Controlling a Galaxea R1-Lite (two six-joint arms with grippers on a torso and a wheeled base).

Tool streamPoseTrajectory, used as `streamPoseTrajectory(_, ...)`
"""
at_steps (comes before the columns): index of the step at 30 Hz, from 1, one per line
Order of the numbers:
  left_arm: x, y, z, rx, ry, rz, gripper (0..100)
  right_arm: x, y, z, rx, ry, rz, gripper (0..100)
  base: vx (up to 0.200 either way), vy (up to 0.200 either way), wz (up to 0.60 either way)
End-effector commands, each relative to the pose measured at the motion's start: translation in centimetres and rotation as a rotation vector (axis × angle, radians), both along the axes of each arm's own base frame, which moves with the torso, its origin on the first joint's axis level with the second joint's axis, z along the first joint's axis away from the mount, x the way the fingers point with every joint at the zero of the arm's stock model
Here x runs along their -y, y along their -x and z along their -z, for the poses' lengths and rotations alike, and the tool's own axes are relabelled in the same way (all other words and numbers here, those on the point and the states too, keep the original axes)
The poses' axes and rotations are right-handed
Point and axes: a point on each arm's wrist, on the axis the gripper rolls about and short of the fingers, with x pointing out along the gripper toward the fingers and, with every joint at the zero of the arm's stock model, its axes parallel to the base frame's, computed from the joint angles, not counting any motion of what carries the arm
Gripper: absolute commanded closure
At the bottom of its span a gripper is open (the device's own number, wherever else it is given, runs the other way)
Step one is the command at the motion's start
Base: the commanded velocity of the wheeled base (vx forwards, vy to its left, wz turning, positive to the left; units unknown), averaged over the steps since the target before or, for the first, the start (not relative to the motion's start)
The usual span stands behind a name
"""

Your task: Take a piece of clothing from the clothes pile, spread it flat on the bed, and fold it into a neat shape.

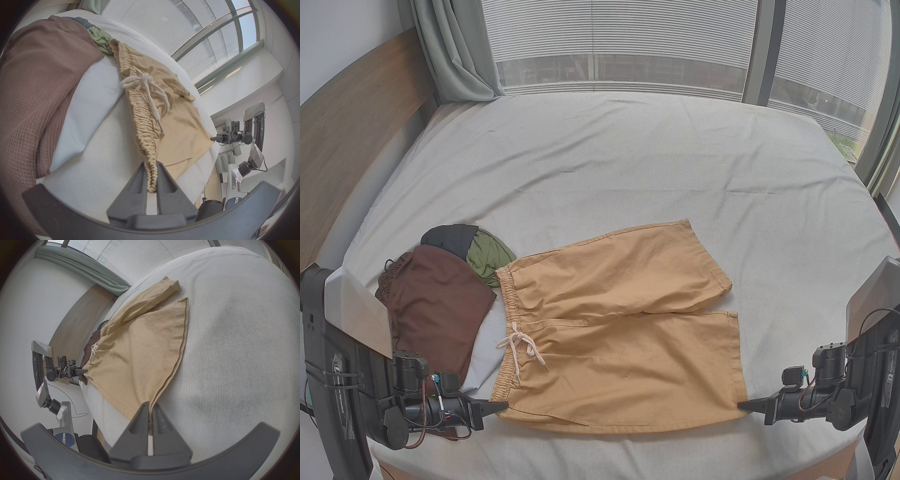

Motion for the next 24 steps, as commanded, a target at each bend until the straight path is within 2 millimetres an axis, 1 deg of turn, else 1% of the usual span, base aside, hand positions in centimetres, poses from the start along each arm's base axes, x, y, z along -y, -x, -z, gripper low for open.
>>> streamPoseTrajectory(1, -0.2, 0.2, 0.5, -0.025, -0.003, -0.007, 100, 0.0, 0.4, 0.0, -0.014, -0.002, -0.002, 100, 0.0, 0.0, 0.0)
streamPoseTrajectory(9, -0.2, -0.6, 0.2, 0.005, 0.01, -0.016, 100, -0.1, 0.2, -0.6, 0.013, -0.033, -0.02, 100, 0.0, 0.0, 0.0)
streamPoseTrajectory(14, 0.0, -1.1, -0.6, 0.021, 0.039, -0.033, 100, -0.1, -0.1, -1.4, 0.049, -0.051, -0.025, 100, 0.0, 0.0, 0.0)
streamPoseTrajectory(16, 0.1, -1.5, -1.4, 0.035, 0.072, -0.053, 100, 0.0, -0.3, -2.0, 0.067, -0.067, -0.012, 100, 0.0, 0.0, 0.0)
streamPoseTrajectory(20, 0.2, -1.7, -2.3, 0.041, 0.101, -0.073, 100, -0.1, -0.7, -3.0, 0.092, -0.095, 0.003, 100, 0.0, 0.0, 0.0)
streamPoseTrajectory(24, 0.8, -2.2, -3.5, 0.052, 0.154, -0.085, 100, -0.3, -0.8, -4.2, 0.112, -0.136, 0.015, 100, 0.0, 0.0, 0.0)
